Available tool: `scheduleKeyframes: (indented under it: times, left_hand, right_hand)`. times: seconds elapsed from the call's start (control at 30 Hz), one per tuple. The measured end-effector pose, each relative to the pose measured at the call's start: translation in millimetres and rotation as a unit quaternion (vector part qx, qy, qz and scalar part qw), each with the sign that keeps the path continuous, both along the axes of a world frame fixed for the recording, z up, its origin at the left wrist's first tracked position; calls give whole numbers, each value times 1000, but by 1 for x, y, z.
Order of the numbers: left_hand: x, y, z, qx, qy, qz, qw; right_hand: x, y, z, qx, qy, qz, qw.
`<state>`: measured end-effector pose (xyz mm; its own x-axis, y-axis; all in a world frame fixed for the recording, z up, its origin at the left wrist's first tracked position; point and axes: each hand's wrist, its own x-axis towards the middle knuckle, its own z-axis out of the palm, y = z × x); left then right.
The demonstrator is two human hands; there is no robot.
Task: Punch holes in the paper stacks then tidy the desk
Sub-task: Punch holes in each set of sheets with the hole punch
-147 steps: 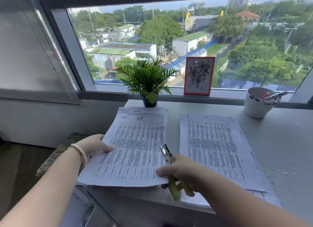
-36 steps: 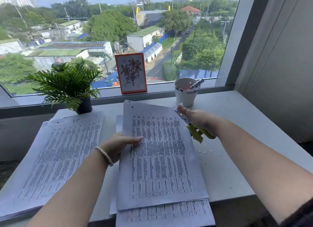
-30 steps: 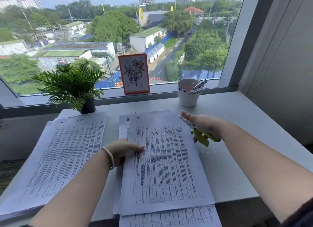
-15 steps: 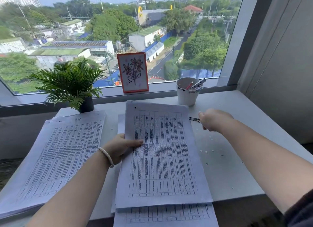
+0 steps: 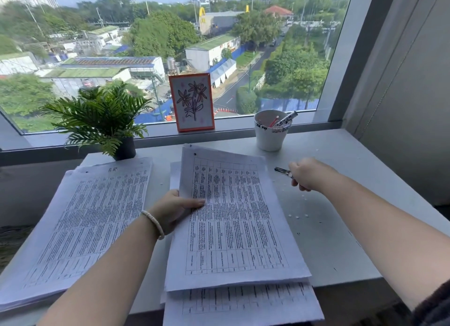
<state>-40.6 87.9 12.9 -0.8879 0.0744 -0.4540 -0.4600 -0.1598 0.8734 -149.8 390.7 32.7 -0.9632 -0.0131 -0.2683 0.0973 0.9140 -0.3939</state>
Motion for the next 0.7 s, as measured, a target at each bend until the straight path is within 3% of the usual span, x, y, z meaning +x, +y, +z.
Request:
scheduleKeyframes:
  times: [0.13, 0.3, 0.5, 0.7]
  left_hand:
    - [1, 4, 3, 4, 6, -11, 1000]
    - [3, 9, 8, 12, 16, -24, 1000]
    - [6, 5, 9, 18, 17, -39, 999]
    - [7, 5, 7, 32, 16, -45, 998]
  right_hand:
    - [4, -11, 1, 74, 28, 0, 997]
    - [9, -17, 9, 92, 35, -24, 995]
    - [1, -6, 2, -47, -25, -13, 999]
    - [0, -5, -5, -83, -20, -14, 996]
